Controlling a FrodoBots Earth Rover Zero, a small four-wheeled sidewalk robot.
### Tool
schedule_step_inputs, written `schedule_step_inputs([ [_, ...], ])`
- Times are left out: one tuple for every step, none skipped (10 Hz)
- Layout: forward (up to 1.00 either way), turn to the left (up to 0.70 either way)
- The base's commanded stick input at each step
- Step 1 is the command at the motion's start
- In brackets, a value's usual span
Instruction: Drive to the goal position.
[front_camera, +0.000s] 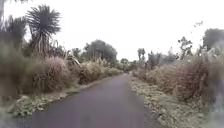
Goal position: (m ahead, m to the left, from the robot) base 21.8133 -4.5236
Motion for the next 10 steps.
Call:
schedule_step_inputs([
  [0.85, 0.00],
  [0.85, 0.00],
  [0.85, 0.00],
  [0.85, 0.00],
  [0.85, 0.00],
  [0.85, 0.00],
  [0.85, -0.17],
  [0.85, -0.30],
  [0.85, -0.09],
  [0.85, 0.00],
])
